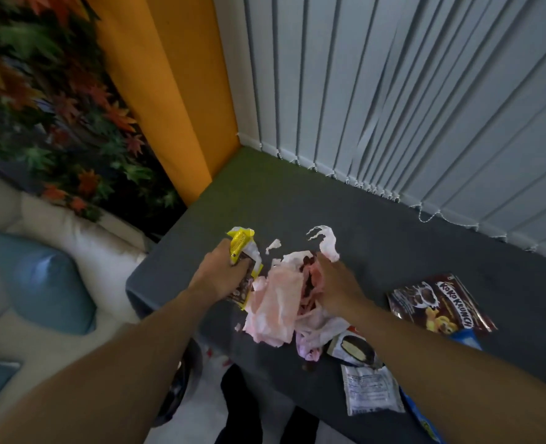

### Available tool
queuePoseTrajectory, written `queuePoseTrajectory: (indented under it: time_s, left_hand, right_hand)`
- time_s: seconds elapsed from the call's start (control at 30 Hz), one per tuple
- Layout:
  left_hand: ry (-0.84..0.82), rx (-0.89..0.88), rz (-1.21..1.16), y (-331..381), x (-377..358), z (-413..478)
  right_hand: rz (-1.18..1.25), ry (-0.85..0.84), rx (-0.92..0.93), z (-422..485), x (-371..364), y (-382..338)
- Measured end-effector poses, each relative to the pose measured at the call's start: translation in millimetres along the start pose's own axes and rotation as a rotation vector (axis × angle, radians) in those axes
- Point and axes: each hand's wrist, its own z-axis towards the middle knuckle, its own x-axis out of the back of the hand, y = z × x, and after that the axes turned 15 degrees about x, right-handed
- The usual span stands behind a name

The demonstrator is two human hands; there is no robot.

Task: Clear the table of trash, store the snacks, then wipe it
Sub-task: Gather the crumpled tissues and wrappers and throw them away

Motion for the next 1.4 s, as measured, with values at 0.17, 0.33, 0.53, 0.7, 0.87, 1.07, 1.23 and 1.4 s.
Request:
queuePoseTrajectory:
  time_s: [0.17, 0.33, 0.53, 0.7, 0.87, 1.07, 1.23, 1.4]
  left_hand:
    - [0.029, 0.056, -0.06, -19.5, 16.2, 10.2]
    - [0.029, 0.074, -0.038, -24.9, 21.6, 19.9]
    - [-0.016, 0.078, -0.036, -21.7, 13.9, 23.1]
    - [-0.039, 0.098, -0.019, -26.5, 10.4, 24.1]
    - [-0.04, 0.104, -0.007, -28.1, 11.9, 24.8]
    - [-0.052, 0.084, -0.033, -13.3, 12.0, 21.7]
    - [-0.035, 0.045, -0.007, 3.4, 7.4, 19.4]
    - [-0.023, 0.017, 0.012, 15.3, 3.2, 17.1]
  right_hand:
    - [-0.08, 0.091, 0.007, -0.3, 6.9, -14.8]
    - [0.141, 0.36, 0.12, 6.2, 17.5, -33.8]
    - [0.064, -0.098, 0.221, 5.5, -6.5, -66.1]
    - [-0.259, -0.154, 0.236, 1.1, -38.0, -76.6]
    - [-0.04, -0.019, 0.236, 7.5, -19.8, -72.3]
    - [0.028, 0.188, 0.225, 20.4, 37.1, -59.3]
    - [0.06, 0.359, 0.205, 20.6, 71.0, -43.1]
    - [0.077, 0.475, 0.19, 11.9, 96.0, -38.2]
